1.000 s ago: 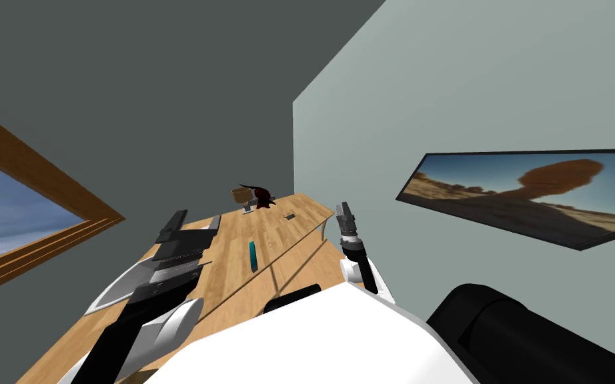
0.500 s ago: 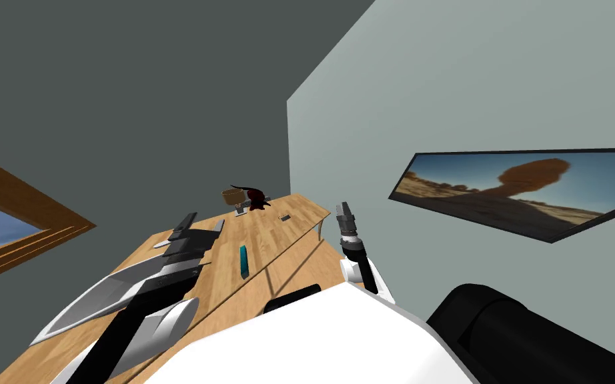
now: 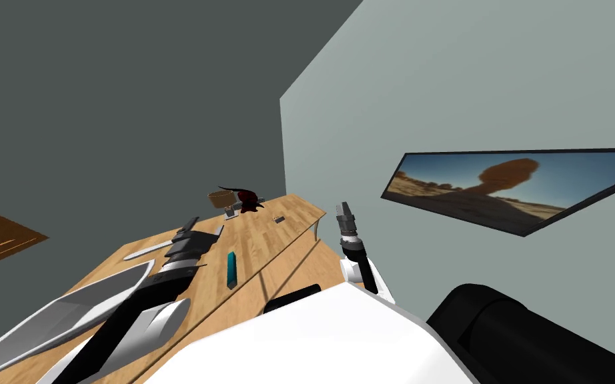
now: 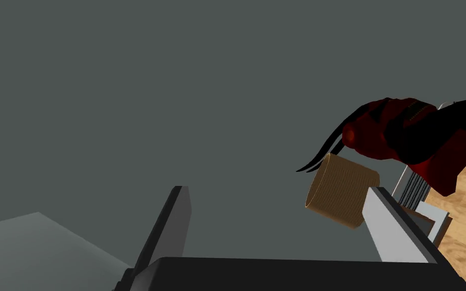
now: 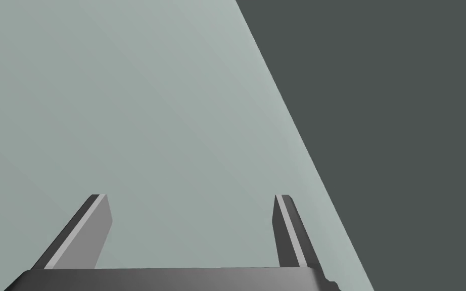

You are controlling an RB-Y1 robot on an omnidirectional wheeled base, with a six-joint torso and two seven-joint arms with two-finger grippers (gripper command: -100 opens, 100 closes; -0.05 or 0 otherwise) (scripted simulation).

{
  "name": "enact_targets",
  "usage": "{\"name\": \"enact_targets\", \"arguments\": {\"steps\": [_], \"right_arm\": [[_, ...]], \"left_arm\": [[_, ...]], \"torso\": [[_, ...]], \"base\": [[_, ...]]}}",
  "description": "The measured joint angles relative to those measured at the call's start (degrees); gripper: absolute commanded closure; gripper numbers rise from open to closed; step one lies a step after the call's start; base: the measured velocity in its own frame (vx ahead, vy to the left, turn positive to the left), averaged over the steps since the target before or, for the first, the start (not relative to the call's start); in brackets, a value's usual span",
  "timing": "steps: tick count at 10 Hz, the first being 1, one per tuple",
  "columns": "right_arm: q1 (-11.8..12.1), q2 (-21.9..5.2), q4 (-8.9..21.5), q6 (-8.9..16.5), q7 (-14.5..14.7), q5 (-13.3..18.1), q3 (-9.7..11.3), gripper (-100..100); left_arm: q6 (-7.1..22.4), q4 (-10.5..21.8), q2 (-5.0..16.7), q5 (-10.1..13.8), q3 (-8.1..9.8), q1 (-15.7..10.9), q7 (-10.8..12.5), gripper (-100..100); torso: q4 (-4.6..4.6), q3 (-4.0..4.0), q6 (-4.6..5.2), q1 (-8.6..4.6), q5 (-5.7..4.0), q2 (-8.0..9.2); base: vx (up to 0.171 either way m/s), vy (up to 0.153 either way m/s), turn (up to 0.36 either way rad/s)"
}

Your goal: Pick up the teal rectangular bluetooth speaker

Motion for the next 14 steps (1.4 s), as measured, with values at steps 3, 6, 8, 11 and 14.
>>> {"name": "enact_targets", "arguments": {"steps": [3, 6, 8, 11, 14], "right_arm": [[0.0, 0.0, 0.0, 0.0, 0.0, 0.0, 0.0, 0], [0.0, 0.0, 0.0, 0.0, 0.0, 0.0, 0.0, 0], [0.0, 0.0, 0.0, 0.0, 0.0, 0.0, 0.0, 0], [0.0, 0.0, 0.0, 0.0, 0.0, 0.0, 0.0, 0], [0.0, 0.0, 0.0, 0.0, 0.0, 0.0, 0.0, 0]], "left_arm": [[4.0, 3.6, 1.9, 1.5, 0.83, -0.8, 3.5, -100], [8.4, 6.1, 3.7, 2.8, 1.99, -2.2, 6.5, -100], [12.1, 7.9, 5.0, 4.0, 2.85, -2.7, 9.1, -100], [16.9, 10.2, 6.2, 5.1, 3.71, -3.4, 12.1, -100], [21.2, 14.8, 8.2, 6.9, 4.77, -4.6, 15.8, -100]], "torso": [[0.01, 0.02, -0.03, 0.06, 0.0, 0.04], [0.01, 0.02, -0.04, 0.11, 0.02, 0.05], [0.01, 0.03, -0.04, 0.05, 0.0, 0.06], [0.02, 0.05, -0.05, 0.19, 0.03, 0.09], [0.0, 0.0, -0.03, 0.07, 0.01, 0.0]], "base": [[0.022, -0.062, -0.045], [0.031, -0.068, -0.093], [0.035, -0.075, -0.071], [0.025, -0.046, -0.046], [0.038, -0.063, -0.062]]}}
